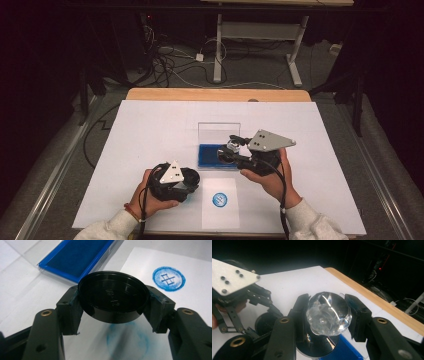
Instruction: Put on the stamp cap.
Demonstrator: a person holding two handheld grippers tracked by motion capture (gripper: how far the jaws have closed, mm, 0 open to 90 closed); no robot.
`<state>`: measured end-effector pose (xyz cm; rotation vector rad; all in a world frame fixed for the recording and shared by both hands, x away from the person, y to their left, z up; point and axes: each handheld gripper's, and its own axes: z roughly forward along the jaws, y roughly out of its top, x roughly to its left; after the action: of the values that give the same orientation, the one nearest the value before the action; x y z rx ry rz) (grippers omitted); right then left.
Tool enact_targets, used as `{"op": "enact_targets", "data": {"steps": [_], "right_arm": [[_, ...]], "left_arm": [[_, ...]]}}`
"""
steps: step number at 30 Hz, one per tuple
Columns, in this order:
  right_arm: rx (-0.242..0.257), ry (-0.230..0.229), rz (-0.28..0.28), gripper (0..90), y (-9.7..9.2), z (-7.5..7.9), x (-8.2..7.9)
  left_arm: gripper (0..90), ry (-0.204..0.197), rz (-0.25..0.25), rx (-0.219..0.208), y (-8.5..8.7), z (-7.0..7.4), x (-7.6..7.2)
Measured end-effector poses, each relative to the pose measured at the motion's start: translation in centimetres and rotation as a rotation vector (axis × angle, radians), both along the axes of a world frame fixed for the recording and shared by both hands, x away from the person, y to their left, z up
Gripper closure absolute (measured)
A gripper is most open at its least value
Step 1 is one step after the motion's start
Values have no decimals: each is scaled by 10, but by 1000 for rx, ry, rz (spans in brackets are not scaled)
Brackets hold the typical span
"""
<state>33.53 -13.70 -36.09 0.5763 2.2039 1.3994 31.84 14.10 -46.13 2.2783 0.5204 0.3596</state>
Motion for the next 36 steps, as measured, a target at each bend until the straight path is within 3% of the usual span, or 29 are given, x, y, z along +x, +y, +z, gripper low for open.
{"op": "enact_targets", "data": {"steps": [11, 20, 26, 36], "right_arm": [[14, 27, 43, 573, 18, -8, 1], [-4, 59, 114, 572, 35, -20, -10], [-7, 79, 157, 573, 43, -26, -17], [3, 88, 183, 573, 45, -31, -20]], "left_arm": [[365, -33, -24, -23, -17, 8, 1], [365, -64, -44, -43, -19, 17, -13], [365, -67, -56, -69, -18, 21, -19], [365, -48, -57, -100, -18, 21, -20]]}}
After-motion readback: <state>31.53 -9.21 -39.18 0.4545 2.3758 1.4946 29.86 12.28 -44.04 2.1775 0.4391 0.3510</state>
